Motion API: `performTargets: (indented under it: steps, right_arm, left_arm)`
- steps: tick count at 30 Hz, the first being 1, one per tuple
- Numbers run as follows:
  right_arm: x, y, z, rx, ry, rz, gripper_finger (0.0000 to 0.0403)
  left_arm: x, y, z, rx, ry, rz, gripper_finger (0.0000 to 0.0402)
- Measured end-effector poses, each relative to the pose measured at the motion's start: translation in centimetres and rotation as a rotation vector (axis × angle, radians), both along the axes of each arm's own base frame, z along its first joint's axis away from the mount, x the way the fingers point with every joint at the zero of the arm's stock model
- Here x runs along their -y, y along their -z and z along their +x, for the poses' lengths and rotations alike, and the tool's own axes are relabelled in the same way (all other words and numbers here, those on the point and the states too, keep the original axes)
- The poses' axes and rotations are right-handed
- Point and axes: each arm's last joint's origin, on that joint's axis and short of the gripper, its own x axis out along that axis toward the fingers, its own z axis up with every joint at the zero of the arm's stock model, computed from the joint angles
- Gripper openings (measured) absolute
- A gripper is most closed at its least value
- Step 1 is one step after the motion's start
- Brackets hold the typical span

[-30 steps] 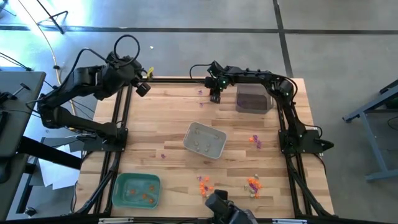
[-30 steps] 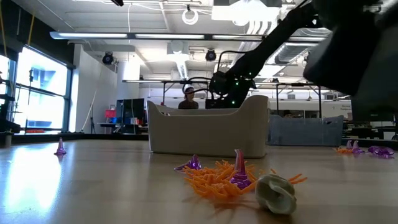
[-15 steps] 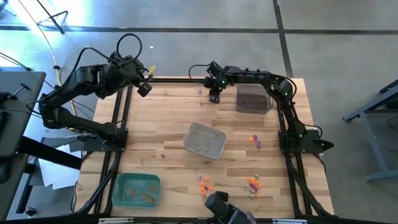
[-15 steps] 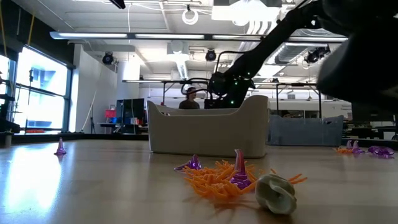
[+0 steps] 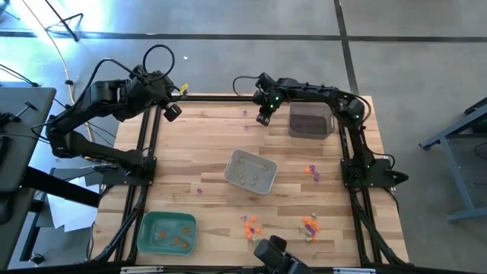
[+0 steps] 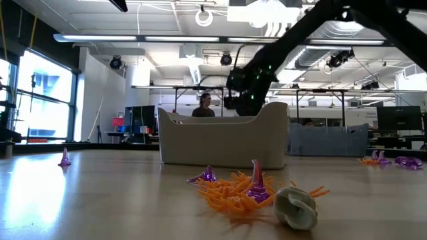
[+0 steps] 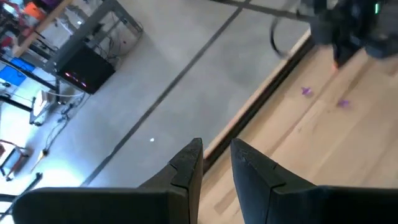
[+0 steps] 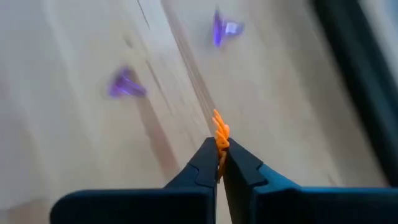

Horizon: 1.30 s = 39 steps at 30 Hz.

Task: Sort Halloween decoration
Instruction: Put the orange spider toy into the green bin

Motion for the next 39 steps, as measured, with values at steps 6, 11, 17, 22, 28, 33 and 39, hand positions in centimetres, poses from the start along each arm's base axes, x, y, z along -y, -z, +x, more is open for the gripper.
performTargets:
  steps: [6,11,17,22,28,33,39]
  right_arm:
    - [-1.5,-5.3,-0.6,0.097,0.054,-0.031,0.0003]
    - [-4.5,-10.5,-0.5,0.235,0.046,-0.081,0.0002]
    - [-9.2,-16.2,0.2,0.443,0.027,-0.192,0.0002]
    - [-12.8,-19.4,0.5,0.583,0.004,-0.281,0.0002]
    - [-15.5,-21.1,1.5,0.738,0.031,-0.252,0.0002]
    - [-17.0,-21.8,2.2,0.825,0.007,-0.254,0.0002]
    - [-17.4,-22.2,2.4,0.844,0.054,-0.326,0.0002]
  left_arm:
    - [0.4,0.1,-0.6,0.033,0.042,-0.086,0.0069]
    - [0.4,1.8,0.1,0.062,0.145,-0.125,0.0069]
    - [0.2,5.7,2.2,0.318,0.390,-0.131,0.0069]
    - [-0.7,7.4,3.8,0.527,0.591,-0.017,0.0069]
    - [-1.7,7.4,4.7,0.617,0.686,0.031,0.0069]
    - [-2.7,6.9,5.7,0.726,0.613,0.061,0.0069]
    - [-2.9,7.1,7.2,0.833,0.606,0.008,0.0069]
